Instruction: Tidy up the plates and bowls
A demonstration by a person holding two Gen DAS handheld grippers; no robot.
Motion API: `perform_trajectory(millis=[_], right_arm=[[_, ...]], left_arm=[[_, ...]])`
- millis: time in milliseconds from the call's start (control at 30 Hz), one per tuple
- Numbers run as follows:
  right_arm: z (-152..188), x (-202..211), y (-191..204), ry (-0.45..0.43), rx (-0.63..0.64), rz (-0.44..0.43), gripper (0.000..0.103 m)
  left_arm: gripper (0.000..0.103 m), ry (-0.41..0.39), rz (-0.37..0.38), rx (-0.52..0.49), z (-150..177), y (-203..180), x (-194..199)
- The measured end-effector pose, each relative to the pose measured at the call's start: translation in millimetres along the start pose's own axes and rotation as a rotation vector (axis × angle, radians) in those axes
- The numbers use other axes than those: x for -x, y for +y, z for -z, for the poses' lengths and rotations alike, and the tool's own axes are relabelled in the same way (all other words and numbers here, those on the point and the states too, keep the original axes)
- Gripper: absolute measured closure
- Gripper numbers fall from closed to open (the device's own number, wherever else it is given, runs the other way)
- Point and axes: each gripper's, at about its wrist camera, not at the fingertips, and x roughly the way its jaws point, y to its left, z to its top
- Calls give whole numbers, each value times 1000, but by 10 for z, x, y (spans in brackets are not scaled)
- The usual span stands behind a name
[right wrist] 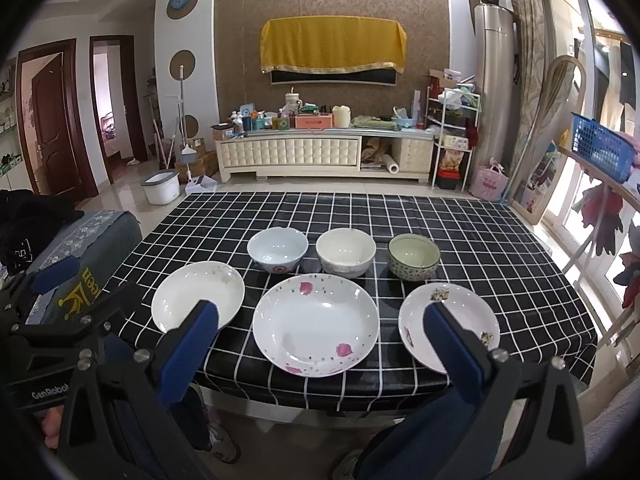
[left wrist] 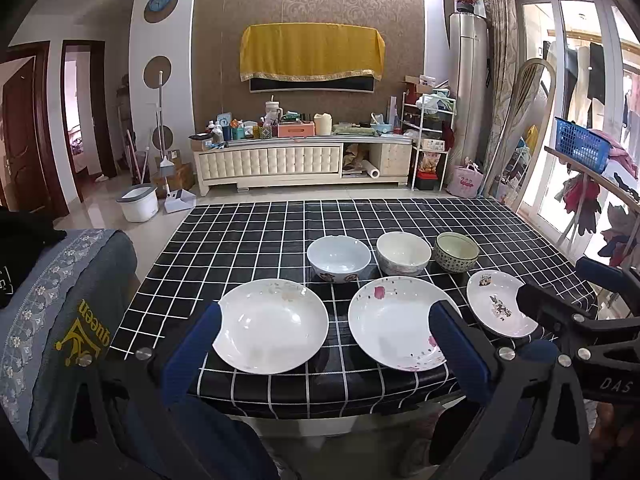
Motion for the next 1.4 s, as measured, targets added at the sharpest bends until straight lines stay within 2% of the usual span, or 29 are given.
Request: perform_trajectory(millis=[1000, 1233, 1400], right_arm=[[-20, 15, 8, 9, -2, -7, 0], [-234, -74, 69, -13, 21, 5, 0], [-475, -308, 165, -19, 43, -42, 0]], left_arm=[[0, 5, -4, -13, -12, 5, 46], [0, -12, 2, -23, -172, 34, 44], [0, -16, -11, -19, -373, 173, -65]])
